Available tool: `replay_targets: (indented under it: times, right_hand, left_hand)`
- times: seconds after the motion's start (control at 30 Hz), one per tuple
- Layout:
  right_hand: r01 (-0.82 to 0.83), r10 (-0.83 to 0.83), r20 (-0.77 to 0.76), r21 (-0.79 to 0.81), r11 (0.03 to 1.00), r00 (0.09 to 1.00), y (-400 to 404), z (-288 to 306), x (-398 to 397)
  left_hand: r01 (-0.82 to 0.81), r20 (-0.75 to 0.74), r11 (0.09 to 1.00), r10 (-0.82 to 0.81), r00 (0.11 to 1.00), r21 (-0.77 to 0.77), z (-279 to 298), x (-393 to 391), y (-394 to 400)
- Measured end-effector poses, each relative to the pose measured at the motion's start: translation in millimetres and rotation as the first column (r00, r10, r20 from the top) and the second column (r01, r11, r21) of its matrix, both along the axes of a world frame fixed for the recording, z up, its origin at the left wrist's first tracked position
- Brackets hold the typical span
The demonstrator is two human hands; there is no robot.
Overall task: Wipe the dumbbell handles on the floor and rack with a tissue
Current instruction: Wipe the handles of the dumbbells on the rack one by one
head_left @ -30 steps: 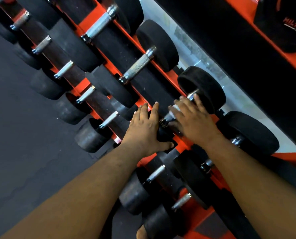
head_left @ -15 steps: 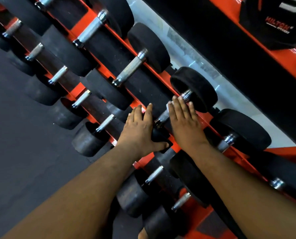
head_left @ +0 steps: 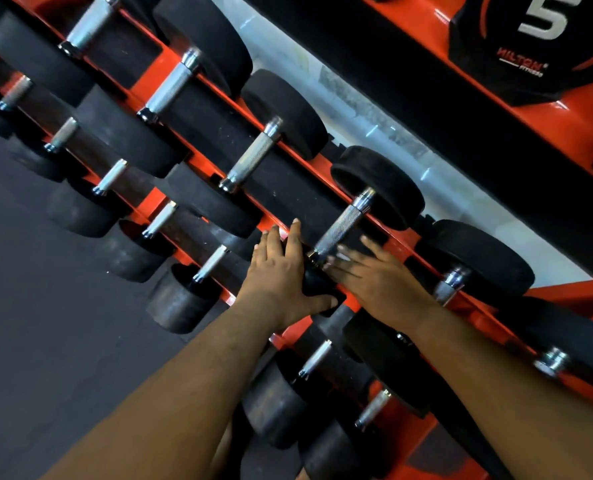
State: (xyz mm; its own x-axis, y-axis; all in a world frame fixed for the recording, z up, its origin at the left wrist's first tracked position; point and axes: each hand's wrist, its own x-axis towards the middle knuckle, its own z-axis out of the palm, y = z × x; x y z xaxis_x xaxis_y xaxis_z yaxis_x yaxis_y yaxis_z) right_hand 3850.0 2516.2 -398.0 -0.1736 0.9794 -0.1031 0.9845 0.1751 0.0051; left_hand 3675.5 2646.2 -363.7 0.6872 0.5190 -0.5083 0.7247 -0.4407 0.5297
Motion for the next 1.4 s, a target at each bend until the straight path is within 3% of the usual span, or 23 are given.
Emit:
replay_targets:
  times: [0.03,0.07,0.1,0.13,0.17,0.2,0.23,0.27,0.37,0.6,1.03,1.4]
  right_hand:
    - [0.198,-0.198,-0.124,-0.011,0.980,0.972,-5.6,4.3,-3.9]
    - [0.465,-0.459,-0.277,-0.048,0.884,0.844,-5.9,7.0,-8.0]
    - [0.715,-0.689,-0.440,-0.137,0.686,0.576,-1.0,7.6,-12.3]
    - [0.854,-0.797,-0.581,-0.320,0.410,0.165,8.4,8.8,-16.1]
    - [0.834,-0.723,-0.642,-0.525,0.170,-0.256,23.5,7.0,-17.3]
    - [0.739,-0.557,-0.627,-0.673,0.036,-0.545,38.0,6.1,-18.7]
    - [0.644,-0.396,-0.589,-0.765,-0.006,-0.704,53.1,6.0,-17.0]
    - [0.580,-0.282,-0.556,-0.814,-0.005,-0.782,67.3,5.9,-14.0]
    - [0.467,-0.136,-0.469,-0.883,0.044,-0.873,91.8,13.1,-7.2]
    - [0.431,-0.201,-0.456,-0.889,0.157,-0.867,105.8,12.1,-2.2]
    - [0.390,-0.249,-0.412,-0.911,0.136,-0.876,112.2,20.6,0.3]
    - [0.338,-0.264,-0.387,-0.916,0.215,-0.883,100.8,17.6,-4.4]
  left_hand:
    - [0.019,-0.021,1.000,-0.020,1.000,-0.018,0.6,0.5,2.0]
    - [0.033,-0.038,0.999,-0.034,0.999,-0.036,1.3,1.4,5.0]
    - [0.043,-0.054,0.998,-0.045,0.998,-0.051,1.8,1.7,6.3]
    - [0.049,-0.065,0.997,-0.052,0.997,-0.057,1.6,1.8,6.2]
    - [0.056,-0.068,0.997,-0.060,0.996,-0.055,1.5,2.9,9.1]
    - [0.059,-0.074,0.997,-0.063,0.995,-0.058,0.9,2.1,7.4]
    - [0.062,-0.075,0.996,-0.067,0.995,-0.059,0.9,1.8,6.8]
    - [0.064,-0.073,0.996,-0.068,0.995,-0.061,0.4,1.4,6.5]
    - [0.068,-0.063,0.996,-0.072,0.995,-0.063,0.3,0.9,6.8]
    - [0.076,-0.061,0.996,-0.078,0.995,-0.038,-2.9,1.8,7.1]
    - [0.055,-0.038,0.998,-0.055,0.998,-0.019,-3.4,0.2,5.4]
    - [0.033,-0.029,0.999,-0.033,0.999,0.003,-8.0,0.4,1.7]
